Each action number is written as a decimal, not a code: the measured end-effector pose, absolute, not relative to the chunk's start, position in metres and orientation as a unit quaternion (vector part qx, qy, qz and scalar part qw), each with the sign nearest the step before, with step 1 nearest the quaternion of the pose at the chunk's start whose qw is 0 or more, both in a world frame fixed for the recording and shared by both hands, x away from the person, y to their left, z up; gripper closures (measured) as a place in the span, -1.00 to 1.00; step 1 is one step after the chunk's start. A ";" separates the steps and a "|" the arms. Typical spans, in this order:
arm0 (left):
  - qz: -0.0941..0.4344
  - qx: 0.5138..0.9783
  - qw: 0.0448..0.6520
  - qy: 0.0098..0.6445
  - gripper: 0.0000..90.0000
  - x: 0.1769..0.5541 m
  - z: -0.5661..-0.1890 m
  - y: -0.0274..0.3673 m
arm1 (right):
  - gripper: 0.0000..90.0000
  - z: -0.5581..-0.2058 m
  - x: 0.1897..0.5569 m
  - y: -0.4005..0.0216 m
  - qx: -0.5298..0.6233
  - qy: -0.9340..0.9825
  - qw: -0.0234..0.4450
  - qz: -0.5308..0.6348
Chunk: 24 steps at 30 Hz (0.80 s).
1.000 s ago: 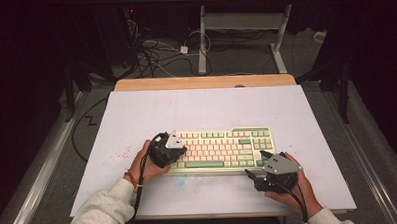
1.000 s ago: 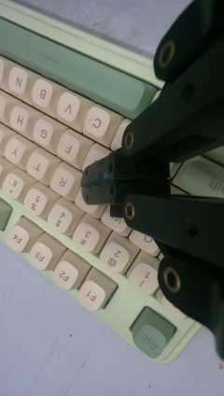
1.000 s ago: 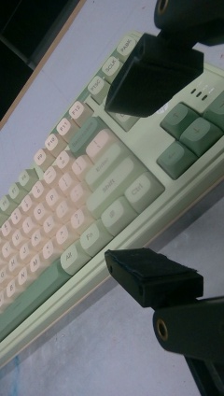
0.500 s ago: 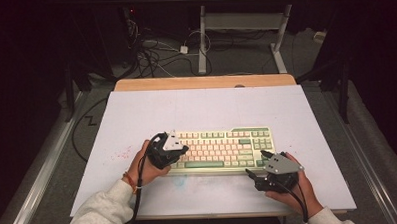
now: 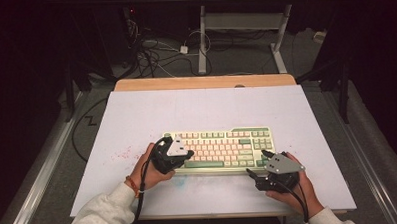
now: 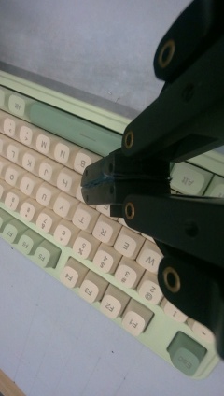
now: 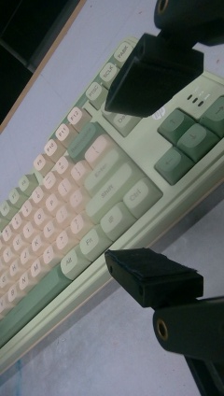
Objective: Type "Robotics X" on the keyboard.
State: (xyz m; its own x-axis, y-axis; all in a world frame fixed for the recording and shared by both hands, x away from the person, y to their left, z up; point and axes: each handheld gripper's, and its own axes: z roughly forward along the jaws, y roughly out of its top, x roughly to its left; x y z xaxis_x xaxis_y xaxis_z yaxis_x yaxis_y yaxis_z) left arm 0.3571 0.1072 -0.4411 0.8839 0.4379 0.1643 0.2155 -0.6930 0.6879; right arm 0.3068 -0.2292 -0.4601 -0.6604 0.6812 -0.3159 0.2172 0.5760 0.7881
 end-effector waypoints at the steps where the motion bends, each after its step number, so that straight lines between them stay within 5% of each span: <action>1: 0.159 0.907 0.347 0.179 0.94 0.356 -0.441 0.106 | -0.47 -0.460 0.307 -0.229 0.270 0.831 0.311 0.373; 24: 0.146 0.922 0.321 0.160 0.94 0.354 -0.459 0.090 | -0.46 -0.461 0.307 -0.229 0.269 0.834 0.308 0.370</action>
